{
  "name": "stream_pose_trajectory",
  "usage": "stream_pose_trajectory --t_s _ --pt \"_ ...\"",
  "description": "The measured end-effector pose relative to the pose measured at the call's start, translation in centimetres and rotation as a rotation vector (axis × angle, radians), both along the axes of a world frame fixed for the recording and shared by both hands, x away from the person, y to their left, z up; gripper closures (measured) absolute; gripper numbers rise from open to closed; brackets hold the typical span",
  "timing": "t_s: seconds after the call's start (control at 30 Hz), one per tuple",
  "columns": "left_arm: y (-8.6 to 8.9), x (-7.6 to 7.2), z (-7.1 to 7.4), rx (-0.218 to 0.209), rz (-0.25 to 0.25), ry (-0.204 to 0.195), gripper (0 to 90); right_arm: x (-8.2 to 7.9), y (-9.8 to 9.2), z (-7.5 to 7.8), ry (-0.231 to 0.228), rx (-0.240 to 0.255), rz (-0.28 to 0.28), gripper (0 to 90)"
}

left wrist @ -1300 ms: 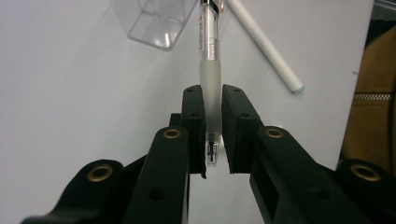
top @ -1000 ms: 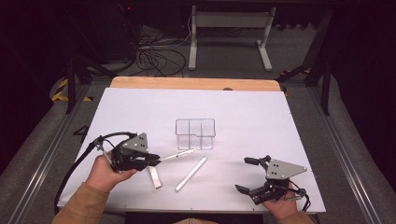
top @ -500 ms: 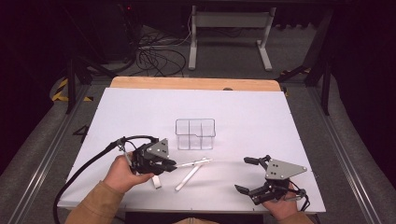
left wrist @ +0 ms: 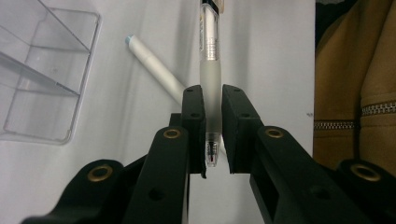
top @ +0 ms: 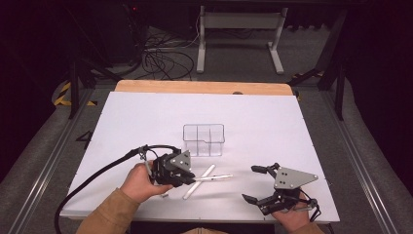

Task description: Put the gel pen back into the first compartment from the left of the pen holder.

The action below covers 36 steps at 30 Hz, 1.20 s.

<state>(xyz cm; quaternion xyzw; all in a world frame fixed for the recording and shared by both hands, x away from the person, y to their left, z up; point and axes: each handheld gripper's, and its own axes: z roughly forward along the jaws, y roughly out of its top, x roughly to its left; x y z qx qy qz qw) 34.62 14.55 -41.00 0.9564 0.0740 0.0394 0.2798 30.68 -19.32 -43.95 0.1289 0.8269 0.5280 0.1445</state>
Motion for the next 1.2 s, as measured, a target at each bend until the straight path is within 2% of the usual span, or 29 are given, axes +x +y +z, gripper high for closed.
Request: stream_pose_trajectory --t_s 0.17,0.43,0.77,1.07,1.2 --pt "0.1 0.2 0.0 -0.002 -0.003 0.006 80.1 -0.1 0.4 0.5 0.004 -0.003 0.008 14.3" --pt "0.0 0.5 -0.2 0.01 -0.008 0.025 80.1 0.3 2.0 1.6 0.013 -0.047 0.044 19.3" --pt "0.0 0.3 -0.1 0.011 -0.026 0.032 80.1 1.3 5.7 2.5 0.052 -0.158 0.112 27.6" --pt "0.2 0.1 0.1 0.007 -0.035 0.03 80.1 1.9 7.4 2.8 0.075 -0.19 0.141 28.3" --pt "0.2 0.1 0.1 0.008 -0.037 0.029 80.1 2.1 8.0 2.9 0.068 -0.205 0.151 28.6"
